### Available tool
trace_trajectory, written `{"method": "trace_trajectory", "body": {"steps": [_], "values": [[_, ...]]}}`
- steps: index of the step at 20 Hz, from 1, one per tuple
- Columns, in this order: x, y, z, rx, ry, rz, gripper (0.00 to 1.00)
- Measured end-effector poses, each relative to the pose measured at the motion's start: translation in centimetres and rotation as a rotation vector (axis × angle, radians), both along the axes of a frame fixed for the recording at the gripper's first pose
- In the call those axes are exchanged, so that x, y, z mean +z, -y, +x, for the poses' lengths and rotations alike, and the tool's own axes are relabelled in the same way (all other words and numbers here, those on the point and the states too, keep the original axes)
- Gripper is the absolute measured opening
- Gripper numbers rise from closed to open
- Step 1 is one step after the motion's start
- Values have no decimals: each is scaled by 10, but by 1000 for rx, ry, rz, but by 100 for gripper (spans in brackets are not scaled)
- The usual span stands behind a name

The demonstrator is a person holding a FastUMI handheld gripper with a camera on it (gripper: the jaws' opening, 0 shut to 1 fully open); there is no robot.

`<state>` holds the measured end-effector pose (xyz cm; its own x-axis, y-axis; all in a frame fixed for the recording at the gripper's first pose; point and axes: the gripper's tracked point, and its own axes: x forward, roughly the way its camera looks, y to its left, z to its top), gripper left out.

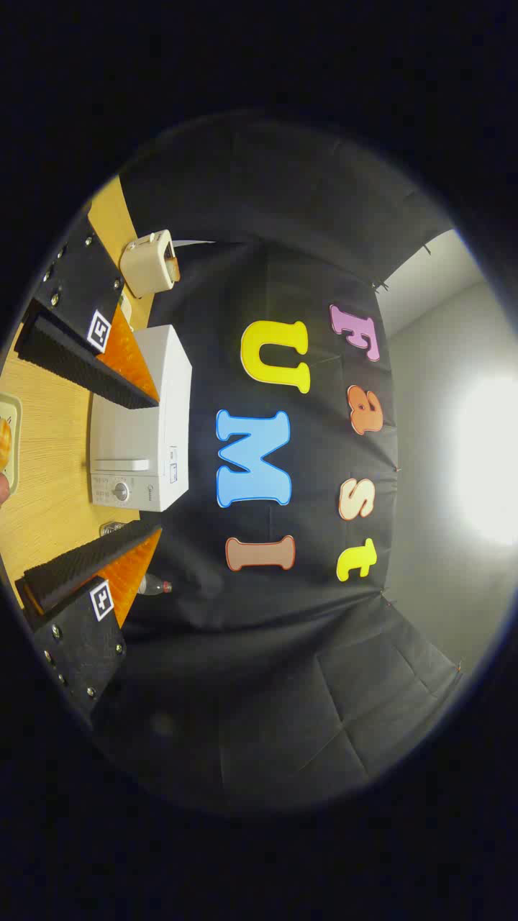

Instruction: Open the microwave, put the food inside, and close the microwave door.

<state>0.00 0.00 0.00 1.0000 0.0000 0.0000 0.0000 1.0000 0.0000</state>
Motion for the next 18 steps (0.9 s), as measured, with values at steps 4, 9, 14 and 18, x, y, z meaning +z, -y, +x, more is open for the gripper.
{"method": "trace_trajectory", "body": {"steps": [4,9,14,18], "values": [[-1,1,1,0,0,13,99],[-4,5,1,-3,-2,23,99],[-9,13,12,1,-15,26,99],[-15,17,33,15,-25,30,99]]}}
